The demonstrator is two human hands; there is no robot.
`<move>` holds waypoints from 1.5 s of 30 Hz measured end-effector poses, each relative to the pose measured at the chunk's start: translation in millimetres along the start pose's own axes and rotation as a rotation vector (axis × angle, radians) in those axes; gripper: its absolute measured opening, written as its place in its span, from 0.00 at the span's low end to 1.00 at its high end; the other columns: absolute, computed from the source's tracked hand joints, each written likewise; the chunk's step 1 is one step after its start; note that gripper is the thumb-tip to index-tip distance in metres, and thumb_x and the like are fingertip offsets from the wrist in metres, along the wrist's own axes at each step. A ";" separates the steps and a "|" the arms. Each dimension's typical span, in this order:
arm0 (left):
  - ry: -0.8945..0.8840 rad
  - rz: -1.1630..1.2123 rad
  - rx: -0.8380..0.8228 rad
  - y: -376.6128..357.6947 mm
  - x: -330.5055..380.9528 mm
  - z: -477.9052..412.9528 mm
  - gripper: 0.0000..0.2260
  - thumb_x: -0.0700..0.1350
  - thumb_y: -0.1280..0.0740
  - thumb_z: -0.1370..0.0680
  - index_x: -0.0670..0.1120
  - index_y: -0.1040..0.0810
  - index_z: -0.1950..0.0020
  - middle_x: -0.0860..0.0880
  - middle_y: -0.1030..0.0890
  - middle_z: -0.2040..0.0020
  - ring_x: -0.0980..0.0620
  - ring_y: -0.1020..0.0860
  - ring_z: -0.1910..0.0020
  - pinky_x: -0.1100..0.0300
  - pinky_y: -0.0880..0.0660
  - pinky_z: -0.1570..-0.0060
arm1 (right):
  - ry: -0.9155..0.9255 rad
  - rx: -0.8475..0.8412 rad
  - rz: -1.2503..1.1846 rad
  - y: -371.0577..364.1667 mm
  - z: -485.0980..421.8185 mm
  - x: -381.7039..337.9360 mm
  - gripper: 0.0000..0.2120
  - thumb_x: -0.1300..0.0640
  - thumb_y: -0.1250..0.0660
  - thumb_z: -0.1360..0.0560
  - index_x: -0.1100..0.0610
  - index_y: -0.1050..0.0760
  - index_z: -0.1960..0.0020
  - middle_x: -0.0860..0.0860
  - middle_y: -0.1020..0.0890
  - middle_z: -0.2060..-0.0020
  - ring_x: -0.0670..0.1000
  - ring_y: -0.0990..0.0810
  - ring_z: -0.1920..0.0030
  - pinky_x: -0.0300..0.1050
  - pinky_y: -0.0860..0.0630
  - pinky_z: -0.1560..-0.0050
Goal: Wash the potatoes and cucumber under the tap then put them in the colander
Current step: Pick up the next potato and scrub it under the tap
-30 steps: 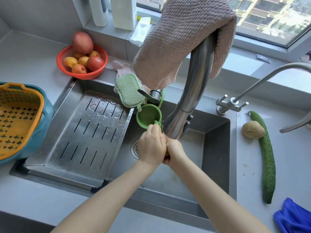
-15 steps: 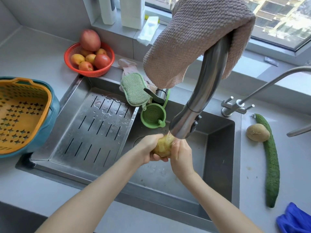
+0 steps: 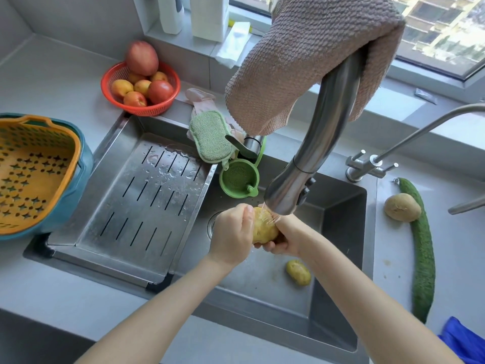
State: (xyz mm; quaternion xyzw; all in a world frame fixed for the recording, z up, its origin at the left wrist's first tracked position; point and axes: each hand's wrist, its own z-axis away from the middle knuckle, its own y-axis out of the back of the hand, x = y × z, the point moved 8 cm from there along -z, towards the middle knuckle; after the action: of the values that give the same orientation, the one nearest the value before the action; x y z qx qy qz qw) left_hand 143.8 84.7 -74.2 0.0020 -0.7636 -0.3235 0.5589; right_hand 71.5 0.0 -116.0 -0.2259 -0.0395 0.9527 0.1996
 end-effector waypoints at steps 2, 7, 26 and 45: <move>-0.037 0.040 0.000 4.1 -4.4 1.4 0.22 0.49 0.49 0.21 0.38 0.23 0.62 0.46 0.22 0.69 0.46 0.25 0.69 0.54 0.30 0.68 | -0.102 -0.141 -0.009 -6.0 2.4 7.0 0.26 0.42 0.50 0.19 0.61 0.29 0.63 0.57 0.26 0.74 0.44 0.37 0.85 0.29 0.45 0.86; 0.295 0.116 -0.105 -0.2 -16.5 4.0 0.22 0.52 0.50 0.20 0.41 0.21 0.54 0.47 0.21 0.62 0.48 0.24 0.65 0.57 0.26 0.66 | 0.209 0.113 0.141 5.6 10.8 -7.1 0.21 0.44 0.43 0.20 0.60 0.26 0.60 0.58 0.26 0.73 0.47 0.35 0.79 0.34 0.41 0.81; 1.332 1.037 -0.448 -61.5 -38.6 31.3 0.12 0.50 0.37 0.25 0.43 0.22 0.52 0.43 0.19 0.56 0.47 0.21 0.58 0.54 0.23 0.56 | 0.770 0.388 0.334 9.9 49.9 -9.8 0.11 0.56 0.26 0.30 0.60 0.26 0.57 0.57 0.26 0.59 0.49 0.24 0.60 0.46 0.26 0.59; 0.978 0.726 -0.092 -37.7 -39.4 4.9 0.08 0.42 0.43 0.22 0.46 0.26 0.59 0.41 0.24 0.53 0.43 0.24 0.57 0.54 0.25 0.61 | 0.704 0.368 0.155 9.5 35.5 -10.8 0.11 0.64 0.35 0.25 0.51 0.28 0.48 0.60 0.25 0.64 0.47 0.30 0.75 0.37 0.32 0.74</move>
State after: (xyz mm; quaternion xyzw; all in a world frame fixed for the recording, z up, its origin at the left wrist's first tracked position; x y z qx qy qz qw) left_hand 140.9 71.6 -127.2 -0.1343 -0.3555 -0.1063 0.9189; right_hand 61.0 -12.5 -81.4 -0.5013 0.2196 0.8204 0.1656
